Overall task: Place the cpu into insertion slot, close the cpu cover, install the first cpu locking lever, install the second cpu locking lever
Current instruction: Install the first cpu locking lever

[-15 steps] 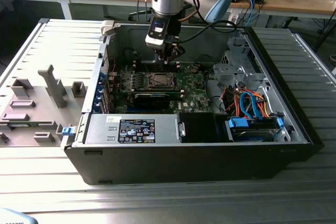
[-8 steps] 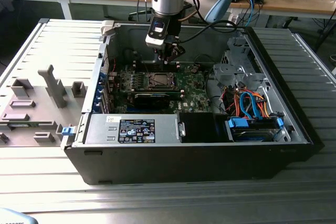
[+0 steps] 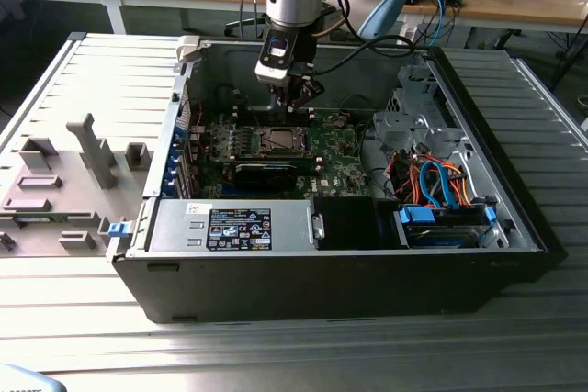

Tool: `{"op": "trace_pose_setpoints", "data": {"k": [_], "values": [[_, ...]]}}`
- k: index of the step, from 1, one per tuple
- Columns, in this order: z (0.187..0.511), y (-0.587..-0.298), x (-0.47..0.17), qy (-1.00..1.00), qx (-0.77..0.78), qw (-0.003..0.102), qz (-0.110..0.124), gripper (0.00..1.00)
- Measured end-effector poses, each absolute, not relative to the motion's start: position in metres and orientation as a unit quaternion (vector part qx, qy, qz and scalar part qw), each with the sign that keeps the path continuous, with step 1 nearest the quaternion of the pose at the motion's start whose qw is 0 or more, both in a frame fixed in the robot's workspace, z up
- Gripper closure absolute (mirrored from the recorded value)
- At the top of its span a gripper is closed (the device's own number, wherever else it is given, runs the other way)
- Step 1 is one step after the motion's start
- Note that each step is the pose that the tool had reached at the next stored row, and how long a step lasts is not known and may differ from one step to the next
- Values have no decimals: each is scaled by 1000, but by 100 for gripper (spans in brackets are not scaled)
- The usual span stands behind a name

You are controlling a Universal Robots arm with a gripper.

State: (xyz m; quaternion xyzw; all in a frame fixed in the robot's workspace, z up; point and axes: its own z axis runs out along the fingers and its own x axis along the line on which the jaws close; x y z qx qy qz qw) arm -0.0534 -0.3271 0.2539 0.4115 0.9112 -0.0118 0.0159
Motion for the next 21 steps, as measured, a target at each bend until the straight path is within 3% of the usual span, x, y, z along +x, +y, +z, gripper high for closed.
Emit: {"op": "trace_pose_setpoints", "data": {"k": [21], "values": [[254, -327, -53, 914, 405, 16, -12, 89]]}}
